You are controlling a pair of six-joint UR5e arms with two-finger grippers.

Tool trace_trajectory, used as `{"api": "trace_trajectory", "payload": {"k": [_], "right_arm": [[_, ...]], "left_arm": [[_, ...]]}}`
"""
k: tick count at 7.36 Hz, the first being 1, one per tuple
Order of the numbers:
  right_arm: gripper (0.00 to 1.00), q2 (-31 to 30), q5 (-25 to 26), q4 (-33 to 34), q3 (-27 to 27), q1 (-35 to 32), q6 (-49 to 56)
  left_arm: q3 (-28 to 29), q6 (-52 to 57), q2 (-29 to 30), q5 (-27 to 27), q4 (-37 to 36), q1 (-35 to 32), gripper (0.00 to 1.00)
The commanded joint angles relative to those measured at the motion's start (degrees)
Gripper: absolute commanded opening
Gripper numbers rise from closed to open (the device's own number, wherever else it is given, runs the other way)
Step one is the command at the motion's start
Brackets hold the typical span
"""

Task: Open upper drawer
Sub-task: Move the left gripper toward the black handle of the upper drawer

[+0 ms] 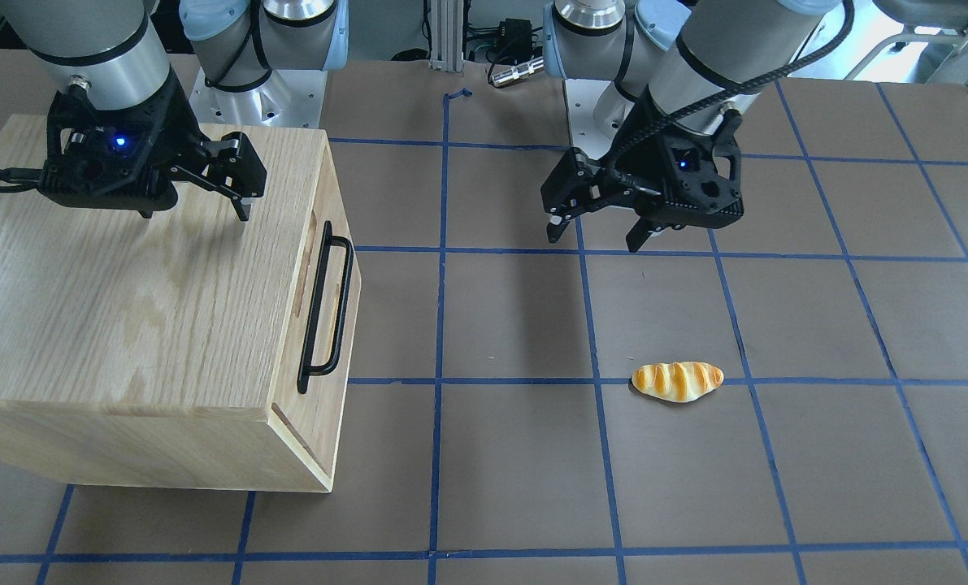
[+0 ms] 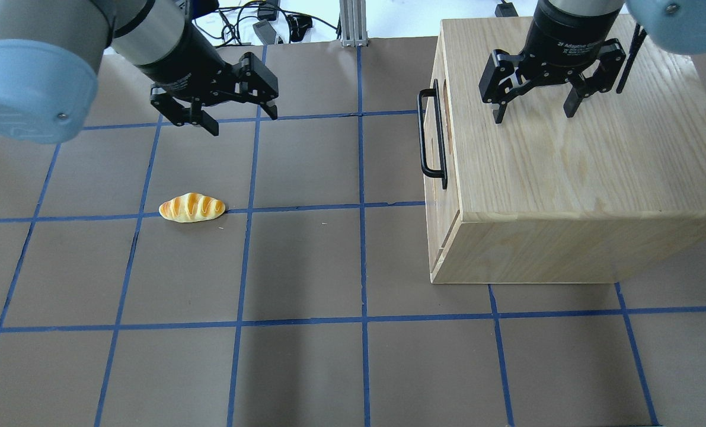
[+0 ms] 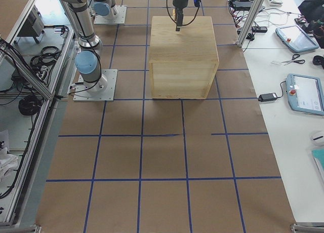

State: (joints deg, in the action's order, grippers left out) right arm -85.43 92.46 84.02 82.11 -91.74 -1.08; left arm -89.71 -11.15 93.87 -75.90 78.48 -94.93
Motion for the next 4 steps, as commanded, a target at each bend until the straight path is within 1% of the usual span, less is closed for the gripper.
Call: {"api": "trace_trajectory", "payload": {"k": [1, 2, 3, 4], "right_arm": [[1.00, 0.00, 0.00, 0.00, -0.02, -0.01, 0.03], [1.00, 0.00, 0.00, 0.00, 0.07, -0.01, 0.03], [1.00, 0.00, 0.00, 0.00, 0.07, -0.01, 0.03], [1.00, 0.00, 0.00, 0.00, -0.01, -0.01, 0.03]], "left_arm": [[0.24, -7.03, 4.02, 0.49, -8.56, -5.07, 1.00], [0.33, -14.35, 5.78, 0.49, -13.31, -8.05, 1.00], [0.33, -18.60, 7.62, 0.75, -17.18, -10.60, 1.00], [0.33, -19.08, 8.86, 2.58, -17.74, -12.63, 1.00]]}}
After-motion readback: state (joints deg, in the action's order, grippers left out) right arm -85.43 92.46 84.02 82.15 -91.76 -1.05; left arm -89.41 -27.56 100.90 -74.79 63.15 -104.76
